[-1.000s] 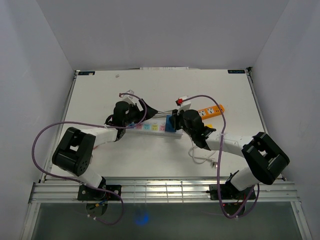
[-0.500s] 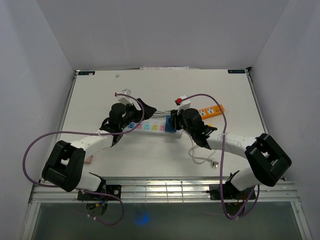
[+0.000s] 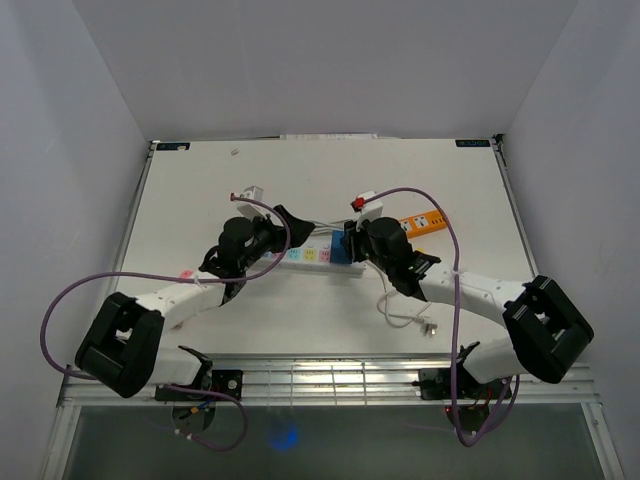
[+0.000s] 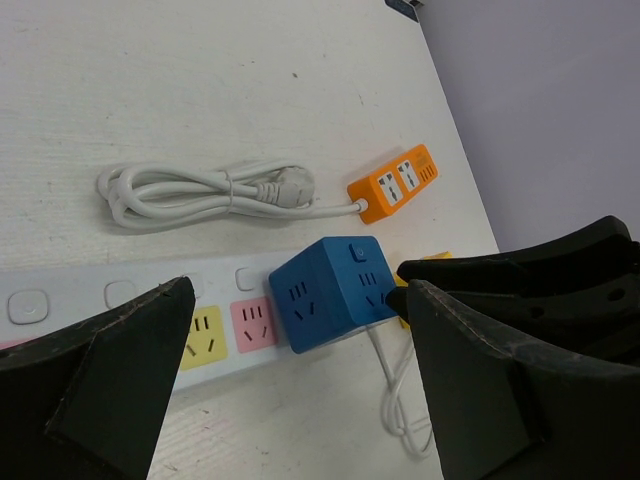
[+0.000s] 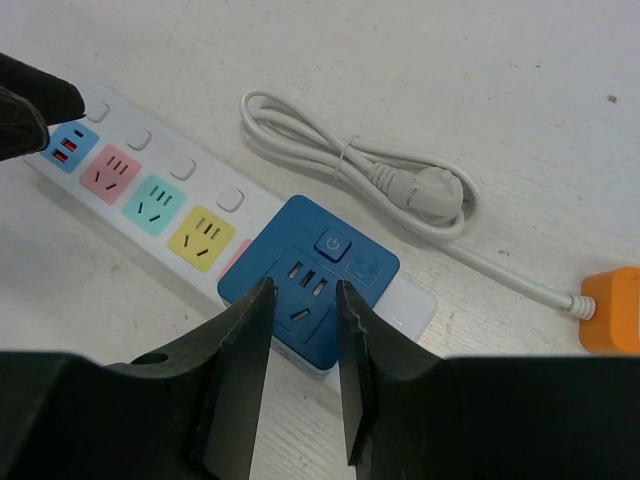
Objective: Insert the plug
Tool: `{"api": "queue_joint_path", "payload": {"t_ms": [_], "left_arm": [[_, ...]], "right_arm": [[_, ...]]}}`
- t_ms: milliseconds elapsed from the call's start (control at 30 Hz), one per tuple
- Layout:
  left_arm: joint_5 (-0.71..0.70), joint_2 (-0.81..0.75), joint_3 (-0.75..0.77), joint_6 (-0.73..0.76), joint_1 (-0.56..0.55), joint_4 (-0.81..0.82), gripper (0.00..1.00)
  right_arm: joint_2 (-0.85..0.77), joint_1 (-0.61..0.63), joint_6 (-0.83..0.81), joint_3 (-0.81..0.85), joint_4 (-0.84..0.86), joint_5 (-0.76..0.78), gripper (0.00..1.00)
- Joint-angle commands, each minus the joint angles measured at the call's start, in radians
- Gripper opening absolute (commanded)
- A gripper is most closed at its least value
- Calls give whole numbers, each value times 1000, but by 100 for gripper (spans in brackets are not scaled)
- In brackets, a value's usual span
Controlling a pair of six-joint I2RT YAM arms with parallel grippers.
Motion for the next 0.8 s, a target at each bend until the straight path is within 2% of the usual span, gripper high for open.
{"api": "queue_joint_path", "payload": {"t_ms": [0, 167, 333, 533, 567, 700, 767], "left_arm": [[-31, 6, 14, 8, -1, 18, 98], [-18, 58, 23, -14, -7, 24, 98], [-13, 111, 11, -30, -25, 83, 95], [48, 160, 3, -29, -37, 177, 90], [59, 167, 5, -29, -43, 188, 86], [90, 214, 9, -53, -63, 229, 83], [110, 245, 12, -64, -70, 238, 78]], "right_arm": [[-49, 7, -12, 39, -16, 12, 37], [-65, 7, 13, -6, -29, 12, 29], [-83, 12, 25, -41, -29, 23, 28], [-66, 12, 24, 20, -59, 34, 27], [-65, 14, 22, 33, -65, 31, 26], [-49, 14, 19, 109, -118, 24, 24], [-42, 14, 22, 125, -138, 20, 23]]}}
